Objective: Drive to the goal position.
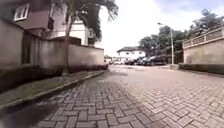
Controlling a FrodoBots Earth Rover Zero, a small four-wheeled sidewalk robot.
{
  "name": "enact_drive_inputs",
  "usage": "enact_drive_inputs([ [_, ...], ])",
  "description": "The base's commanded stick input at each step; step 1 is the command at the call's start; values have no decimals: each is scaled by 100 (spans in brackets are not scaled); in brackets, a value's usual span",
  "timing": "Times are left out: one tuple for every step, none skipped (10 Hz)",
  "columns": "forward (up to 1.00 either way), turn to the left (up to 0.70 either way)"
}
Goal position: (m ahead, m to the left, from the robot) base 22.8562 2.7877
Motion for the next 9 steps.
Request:
enact_drive_inputs([
  [69, -35],
  [69, -32],
  [69, -28],
  [69, -12],
  [69, 3],
  [69, 3],
  [69, 3],
  [69, 3],
  [69, 3],
])
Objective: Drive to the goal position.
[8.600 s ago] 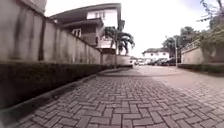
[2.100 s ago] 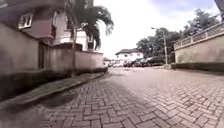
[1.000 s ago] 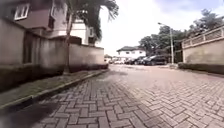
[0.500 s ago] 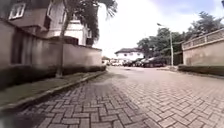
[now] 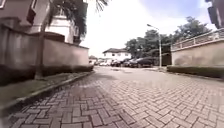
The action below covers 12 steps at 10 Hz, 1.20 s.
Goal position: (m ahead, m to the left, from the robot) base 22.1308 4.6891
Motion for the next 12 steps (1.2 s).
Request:
enact_drive_inputs([
  [69, 3],
  [69, 3],
  [69, 3],
  [69, 3],
  [69, 3],
  [69, 3],
  [69, 3],
  [69, 3],
  [69, 3],
  [69, 3],
  [69, 3],
  [69, 3],
])
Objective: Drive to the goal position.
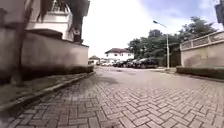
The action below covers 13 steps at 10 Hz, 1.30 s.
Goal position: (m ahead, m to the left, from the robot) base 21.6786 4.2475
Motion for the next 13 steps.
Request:
enact_drive_inputs([
  [69, 3],
  [69, 3],
  [69, 3],
  [69, 3],
  [69, 3],
  [69, 3],
  [69, 3],
  [69, 3],
  [69, 3],
  [69, 3],
  [69, 3],
  [69, 3],
  [69, 3],
])
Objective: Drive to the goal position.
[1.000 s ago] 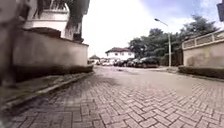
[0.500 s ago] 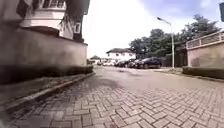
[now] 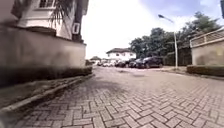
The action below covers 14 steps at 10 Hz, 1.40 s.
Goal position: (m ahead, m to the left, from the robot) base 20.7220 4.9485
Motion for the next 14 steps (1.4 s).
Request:
enact_drive_inputs([
  [69, 3],
  [69, 3],
  [69, 3],
  [69, 3],
  [69, 3],
  [69, 3],
  [69, 3],
  [69, 3],
  [69, 3],
  [69, 3],
  [69, 3],
  [69, 3],
  [69, 3],
  [69, 3],
])
